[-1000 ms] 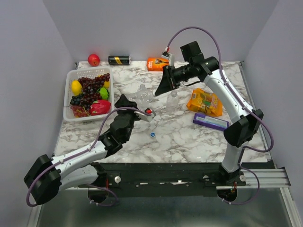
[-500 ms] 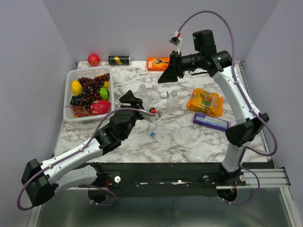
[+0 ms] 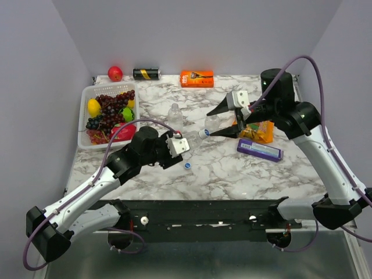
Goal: Screw on the bottle caps
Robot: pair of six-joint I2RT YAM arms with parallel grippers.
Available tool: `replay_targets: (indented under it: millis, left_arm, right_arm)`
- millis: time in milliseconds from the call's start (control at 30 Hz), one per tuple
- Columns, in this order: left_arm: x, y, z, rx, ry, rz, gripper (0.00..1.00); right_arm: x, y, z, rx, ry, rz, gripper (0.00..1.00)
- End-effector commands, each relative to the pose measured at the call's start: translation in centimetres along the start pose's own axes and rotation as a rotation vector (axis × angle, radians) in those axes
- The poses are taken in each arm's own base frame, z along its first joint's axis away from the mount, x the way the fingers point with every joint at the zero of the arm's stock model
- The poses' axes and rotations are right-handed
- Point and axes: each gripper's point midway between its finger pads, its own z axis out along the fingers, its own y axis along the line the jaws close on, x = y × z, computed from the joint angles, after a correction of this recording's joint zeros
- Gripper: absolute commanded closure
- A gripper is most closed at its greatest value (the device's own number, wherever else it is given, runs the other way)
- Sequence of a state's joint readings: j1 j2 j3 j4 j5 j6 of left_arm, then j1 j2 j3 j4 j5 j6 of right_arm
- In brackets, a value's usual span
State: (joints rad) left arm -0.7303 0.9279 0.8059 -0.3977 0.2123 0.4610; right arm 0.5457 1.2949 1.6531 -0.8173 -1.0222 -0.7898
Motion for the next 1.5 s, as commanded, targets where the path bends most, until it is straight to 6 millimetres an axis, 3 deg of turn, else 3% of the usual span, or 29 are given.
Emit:
replay_targets:
  millis: [0, 267, 600, 700, 833, 900, 1067, 1100, 1200, 1367, 1400, 1467]
  left_arm:
    - [-3.1, -2.0, 0.1, 0.131, -0.126, -0.072, 1.0]
    - [-5.0, -0.5, -0.2, 0.07, -0.203, -0.159, 1.0]
    - [-6.3, 0.1, -0.5, 0.049, -0.261, -0.189, 1.0]
    - [-6.6, 0.3, -0.6, 0.044, -0.273, -0.189, 1.0]
    - [-7.1, 0.8, -0.4, 0.025, -0.296, -0.229, 1.0]
    - [-7.4, 1.3, -0.4, 0.009, -0.31, -0.267, 1.0]
    - [-8.7, 2.6, 0.0, -0.036, -0.373, -0.361, 1.0]
    - [-8.5, 2.7, 0.3, -0.041, -0.366, -0.371, 1.0]
    - [-8.7, 4.0, 0.9, -0.096, -0.36, -0.414, 1.0]
    - [-8.6, 5.2, 0.4, -0.156, -0.365, -0.408, 1.0]
    - [-8.8, 5.1, 0.2, -0.149, -0.376, -0.415, 1.0]
    - [-9.2, 5.1, -0.3, -0.149, -0.397, -0.424, 1.0]
  right_arm:
    - [2.5, 0.2, 1.4, -0.04, 0.043, 0.002, 0.32]
    - [2.1, -1.1, 2.4, -0.033, 0.015, 0.128, 0.35]
    - [1.9, -2.1, 3.7, -0.025, -0.028, 0.366, 0.46]
    - [1.8, -2.5, 4.0, -0.02, -0.051, 0.434, 0.54]
    - [1.9, -3.1, 4.4, -0.016, -0.092, 0.531, 0.75]
    - [2.7, -3.1, 4.8, -0.008, -0.09, 0.582, 0.76]
    - [5.0, -5.5, 5.2, 0.178, -0.053, 0.739, 1.0]
    - [6.2, -7.6, 4.8, 0.326, -0.022, 0.775, 1.0]
    - [7.5, -9.1, 4.2, 0.468, 0.026, 0.879, 1.0]
    - [5.9, -9.1, 4.5, 0.404, -0.007, 0.817, 1.0]
    - [5.7, -8.8, 4.7, 0.379, -0.018, 0.808, 0.97]
    - [5.5, -8.3, 4.8, 0.35, -0.028, 0.793, 0.75]
